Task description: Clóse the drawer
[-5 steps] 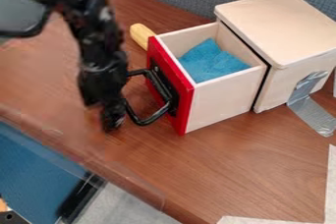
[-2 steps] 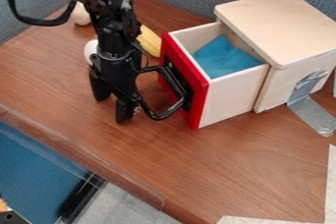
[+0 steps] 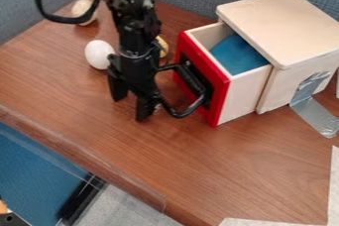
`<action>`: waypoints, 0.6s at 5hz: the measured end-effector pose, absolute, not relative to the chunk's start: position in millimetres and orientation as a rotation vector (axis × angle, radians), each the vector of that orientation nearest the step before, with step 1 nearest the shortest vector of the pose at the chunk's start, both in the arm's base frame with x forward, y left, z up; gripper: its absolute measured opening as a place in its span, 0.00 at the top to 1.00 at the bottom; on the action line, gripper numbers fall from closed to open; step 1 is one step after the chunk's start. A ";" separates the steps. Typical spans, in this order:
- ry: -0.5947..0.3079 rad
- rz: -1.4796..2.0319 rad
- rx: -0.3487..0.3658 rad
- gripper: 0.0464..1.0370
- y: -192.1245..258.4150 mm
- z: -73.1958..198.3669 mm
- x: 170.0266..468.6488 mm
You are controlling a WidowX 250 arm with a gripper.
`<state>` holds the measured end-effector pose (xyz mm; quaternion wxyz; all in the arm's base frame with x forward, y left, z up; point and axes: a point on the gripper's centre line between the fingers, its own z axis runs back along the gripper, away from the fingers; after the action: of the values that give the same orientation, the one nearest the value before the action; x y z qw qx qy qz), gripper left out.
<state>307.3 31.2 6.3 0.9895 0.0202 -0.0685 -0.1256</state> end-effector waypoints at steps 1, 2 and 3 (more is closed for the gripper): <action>-0.153 -0.231 0.046 0.04 27.4 5.9 324.5; -0.163 -0.198 0.050 0.04 29.8 4.9 345.7; -0.185 -0.165 0.054 0.04 32.2 5.2 369.5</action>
<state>369.5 32.2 5.2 0.9920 0.0268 -0.0920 -0.0823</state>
